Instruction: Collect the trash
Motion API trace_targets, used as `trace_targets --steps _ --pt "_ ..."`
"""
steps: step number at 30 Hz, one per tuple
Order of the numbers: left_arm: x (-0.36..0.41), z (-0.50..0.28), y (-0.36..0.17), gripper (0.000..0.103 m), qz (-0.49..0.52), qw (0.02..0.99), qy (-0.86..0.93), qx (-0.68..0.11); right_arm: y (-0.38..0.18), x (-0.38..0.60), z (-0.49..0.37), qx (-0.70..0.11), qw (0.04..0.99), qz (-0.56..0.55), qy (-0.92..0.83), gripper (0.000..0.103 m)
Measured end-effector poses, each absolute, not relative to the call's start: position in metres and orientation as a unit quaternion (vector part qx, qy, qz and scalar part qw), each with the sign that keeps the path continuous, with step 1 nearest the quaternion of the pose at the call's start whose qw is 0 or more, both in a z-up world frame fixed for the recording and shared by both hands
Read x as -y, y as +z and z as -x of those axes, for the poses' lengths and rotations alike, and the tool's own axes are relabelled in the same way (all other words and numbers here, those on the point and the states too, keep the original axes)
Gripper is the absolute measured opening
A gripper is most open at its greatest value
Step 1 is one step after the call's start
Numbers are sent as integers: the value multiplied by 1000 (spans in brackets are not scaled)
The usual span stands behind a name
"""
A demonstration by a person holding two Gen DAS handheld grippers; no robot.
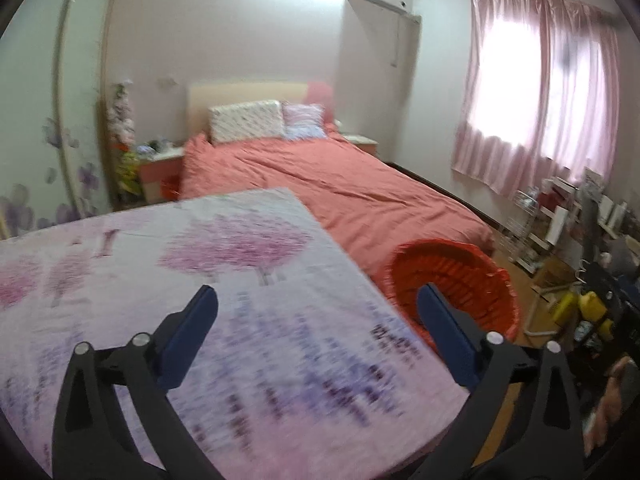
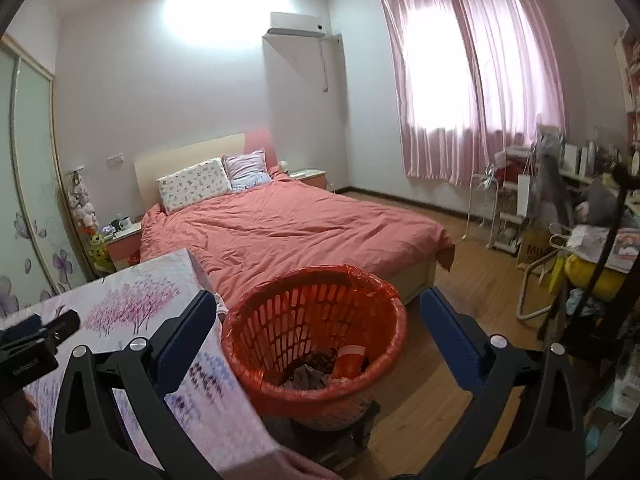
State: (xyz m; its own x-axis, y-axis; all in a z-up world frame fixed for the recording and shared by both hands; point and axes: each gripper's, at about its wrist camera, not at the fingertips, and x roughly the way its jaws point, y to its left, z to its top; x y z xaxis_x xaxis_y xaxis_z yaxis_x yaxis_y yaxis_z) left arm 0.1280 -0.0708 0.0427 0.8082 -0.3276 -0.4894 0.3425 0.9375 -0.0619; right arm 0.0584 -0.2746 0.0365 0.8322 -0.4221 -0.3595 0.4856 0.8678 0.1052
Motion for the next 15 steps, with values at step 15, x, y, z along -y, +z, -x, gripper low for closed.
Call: trace_targets --steps 15 --pt "1 -14 29 99 -25 977 -46 -205 30 210 -4 -133 952 -36 -274 101"
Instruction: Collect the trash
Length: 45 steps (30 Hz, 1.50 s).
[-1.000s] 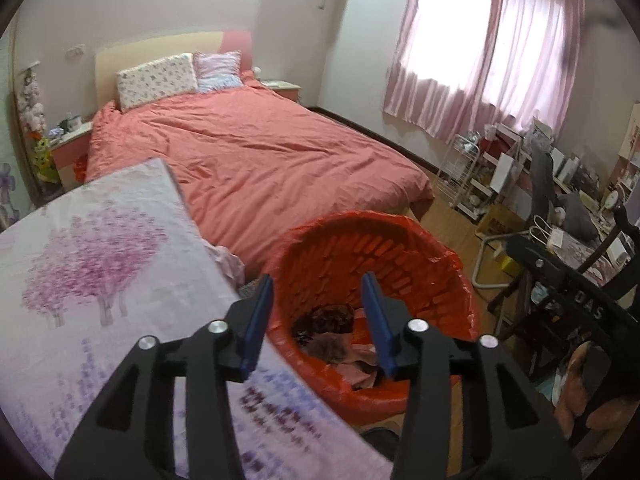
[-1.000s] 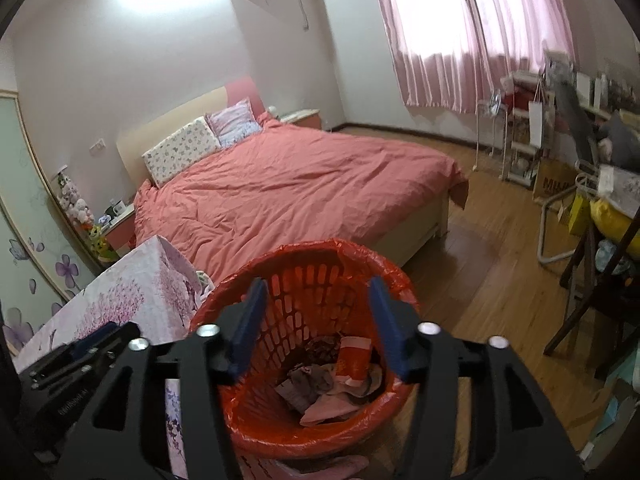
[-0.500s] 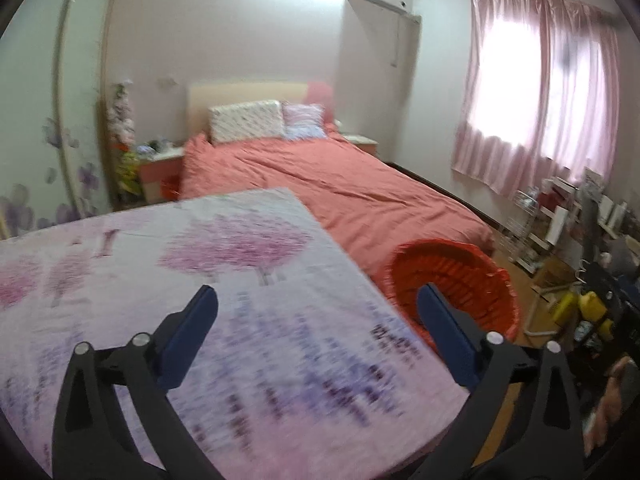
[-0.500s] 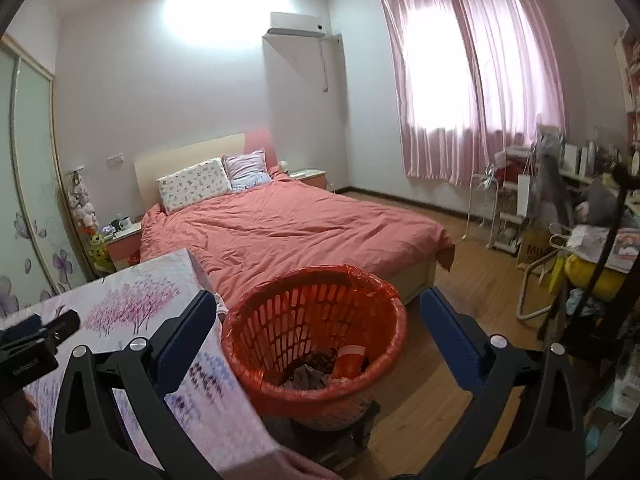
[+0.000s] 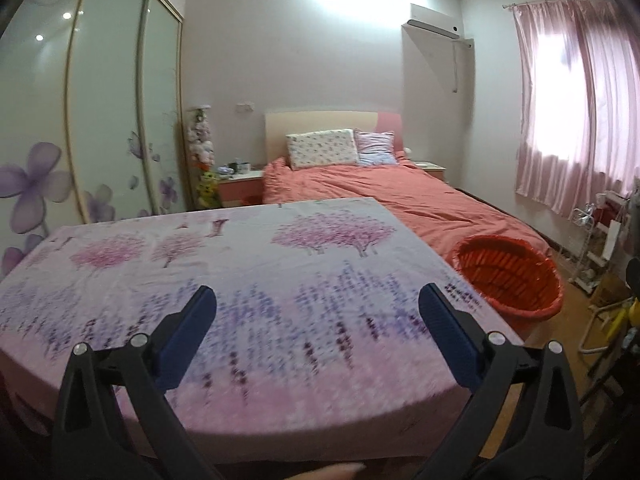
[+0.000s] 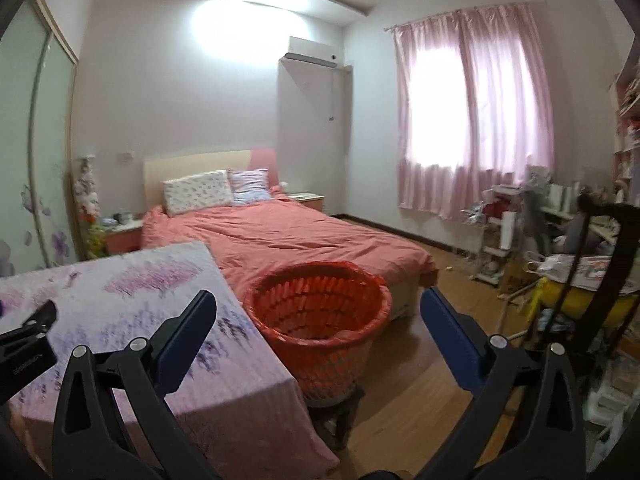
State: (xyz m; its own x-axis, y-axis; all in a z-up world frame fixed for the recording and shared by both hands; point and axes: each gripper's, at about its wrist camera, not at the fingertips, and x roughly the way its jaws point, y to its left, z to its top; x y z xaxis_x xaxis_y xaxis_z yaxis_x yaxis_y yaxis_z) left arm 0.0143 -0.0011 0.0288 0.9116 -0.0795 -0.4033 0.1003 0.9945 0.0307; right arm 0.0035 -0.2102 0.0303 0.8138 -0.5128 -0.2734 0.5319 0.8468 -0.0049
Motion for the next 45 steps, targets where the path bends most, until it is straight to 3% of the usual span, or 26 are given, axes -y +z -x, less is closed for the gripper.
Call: trace_targets --steps 18,45 --pt "-9 11 6 99 4 963 -39 -267 13 199 1 -226 931 -69 -277 101" --pt "2 20 19 99 -1 966 -48 -253 14 197 7 -233 928 -78 -278 101"
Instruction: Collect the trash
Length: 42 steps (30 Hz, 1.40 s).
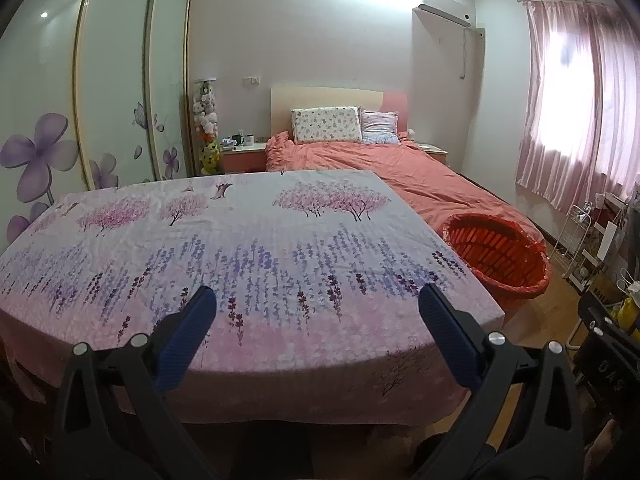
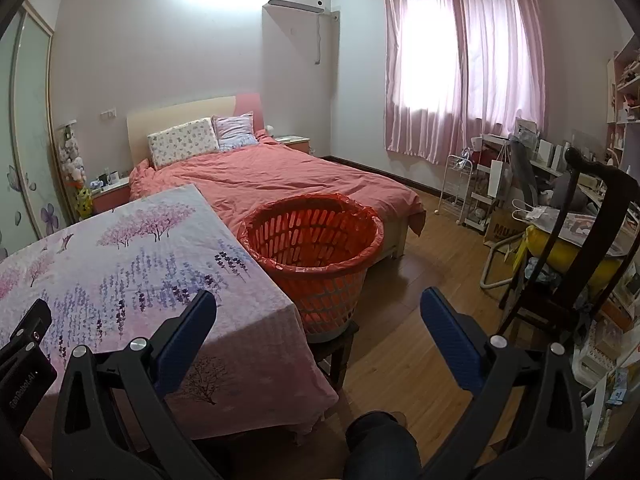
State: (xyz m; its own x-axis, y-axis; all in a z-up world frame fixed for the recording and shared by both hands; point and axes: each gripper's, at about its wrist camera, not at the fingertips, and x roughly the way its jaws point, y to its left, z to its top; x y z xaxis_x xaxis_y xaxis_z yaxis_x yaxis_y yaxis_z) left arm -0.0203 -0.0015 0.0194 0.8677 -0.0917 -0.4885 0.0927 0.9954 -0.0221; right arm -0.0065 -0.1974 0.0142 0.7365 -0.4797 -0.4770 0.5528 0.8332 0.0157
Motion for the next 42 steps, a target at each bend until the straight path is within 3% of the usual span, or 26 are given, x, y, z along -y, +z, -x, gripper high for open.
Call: trace_targets --steps 42 --pt "13 18 20 99 -6 965 -59 -254 16 201 8 -228 928 -83 -282 101"
